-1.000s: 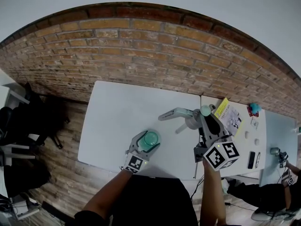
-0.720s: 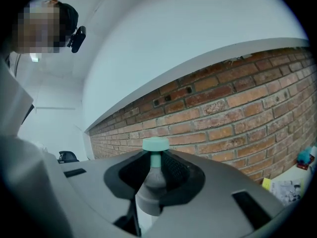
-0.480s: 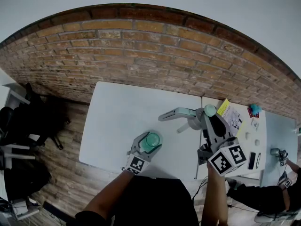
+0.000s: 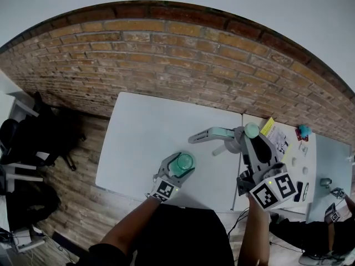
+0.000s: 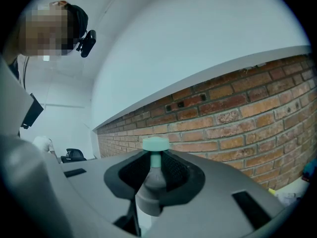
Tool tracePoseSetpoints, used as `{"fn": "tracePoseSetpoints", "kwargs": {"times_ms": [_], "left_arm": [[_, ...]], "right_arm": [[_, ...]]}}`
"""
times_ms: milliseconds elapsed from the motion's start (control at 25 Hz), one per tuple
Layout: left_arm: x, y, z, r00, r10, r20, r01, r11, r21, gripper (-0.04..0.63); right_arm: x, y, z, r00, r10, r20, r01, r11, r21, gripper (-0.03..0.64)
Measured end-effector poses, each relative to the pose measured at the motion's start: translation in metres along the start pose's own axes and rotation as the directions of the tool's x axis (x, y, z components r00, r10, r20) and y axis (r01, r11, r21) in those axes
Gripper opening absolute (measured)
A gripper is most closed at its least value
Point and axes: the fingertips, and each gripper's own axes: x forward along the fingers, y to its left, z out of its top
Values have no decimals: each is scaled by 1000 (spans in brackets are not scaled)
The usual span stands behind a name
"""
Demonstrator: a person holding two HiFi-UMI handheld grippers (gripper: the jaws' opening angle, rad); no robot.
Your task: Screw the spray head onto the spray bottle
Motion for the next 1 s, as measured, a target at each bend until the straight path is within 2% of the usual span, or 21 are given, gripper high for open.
{"fn": "tracePoseSetpoints", "kwargs": {"times_ms": [280,480,1000], "left_arm": [[2,2,1,1000,-2,-1,2,1000,8,325],[2,-1,-11,1000,12,-14,-12,1000,-24,325],[-3,-2,-16,1000,11,-20,-12,1000,-24,327]], "right_arm": [[4,6,5,1000,18,10,-18,1000,1,71],[8,16,8,999,44,7,-44,999,-12,71],[13,36,10,994,106,11,-105,994,-22,71]]}}
